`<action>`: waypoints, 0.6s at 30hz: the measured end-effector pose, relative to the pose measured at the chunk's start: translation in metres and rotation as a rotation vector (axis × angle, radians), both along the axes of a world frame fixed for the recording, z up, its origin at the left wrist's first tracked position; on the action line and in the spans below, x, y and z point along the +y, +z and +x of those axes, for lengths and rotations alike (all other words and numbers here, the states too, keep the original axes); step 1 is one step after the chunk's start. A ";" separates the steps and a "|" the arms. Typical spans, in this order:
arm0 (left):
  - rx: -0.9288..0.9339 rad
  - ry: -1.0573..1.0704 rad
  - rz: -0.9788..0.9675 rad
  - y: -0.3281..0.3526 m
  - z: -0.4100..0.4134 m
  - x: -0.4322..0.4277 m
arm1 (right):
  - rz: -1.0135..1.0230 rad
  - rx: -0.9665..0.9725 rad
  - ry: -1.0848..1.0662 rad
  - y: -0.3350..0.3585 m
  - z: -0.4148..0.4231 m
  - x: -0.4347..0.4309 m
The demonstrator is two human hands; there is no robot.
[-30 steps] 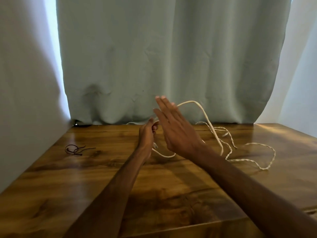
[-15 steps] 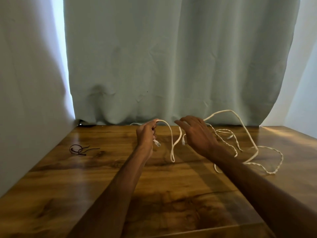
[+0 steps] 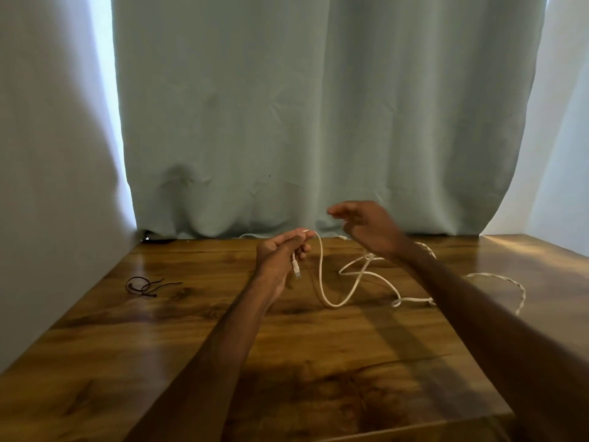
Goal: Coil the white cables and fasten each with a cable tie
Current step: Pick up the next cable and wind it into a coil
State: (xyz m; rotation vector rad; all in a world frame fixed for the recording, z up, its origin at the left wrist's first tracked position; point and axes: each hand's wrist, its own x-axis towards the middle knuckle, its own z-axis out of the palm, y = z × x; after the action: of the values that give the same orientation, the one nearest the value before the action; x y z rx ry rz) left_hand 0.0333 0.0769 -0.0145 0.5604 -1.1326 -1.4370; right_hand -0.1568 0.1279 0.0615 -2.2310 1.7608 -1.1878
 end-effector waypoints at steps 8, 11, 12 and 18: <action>0.013 -0.072 0.051 0.014 0.015 0.004 | 0.249 -0.555 0.120 -0.041 0.047 -0.017; -0.028 -0.206 0.108 0.015 0.027 -0.001 | 0.276 -0.618 0.080 -0.045 0.056 -0.028; -0.025 -0.280 0.137 0.016 0.031 -0.001 | 0.287 -0.616 0.063 -0.044 0.059 -0.030; 0.080 -0.692 0.121 0.023 0.036 0.005 | 0.321 -0.364 0.074 -0.067 0.071 -0.045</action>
State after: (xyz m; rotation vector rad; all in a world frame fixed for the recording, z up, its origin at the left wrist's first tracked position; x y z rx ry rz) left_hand 0.0694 0.0815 0.0085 0.1844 -1.2412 -2.1084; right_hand -0.0857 0.0832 -0.0051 -1.7552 1.5790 -1.1159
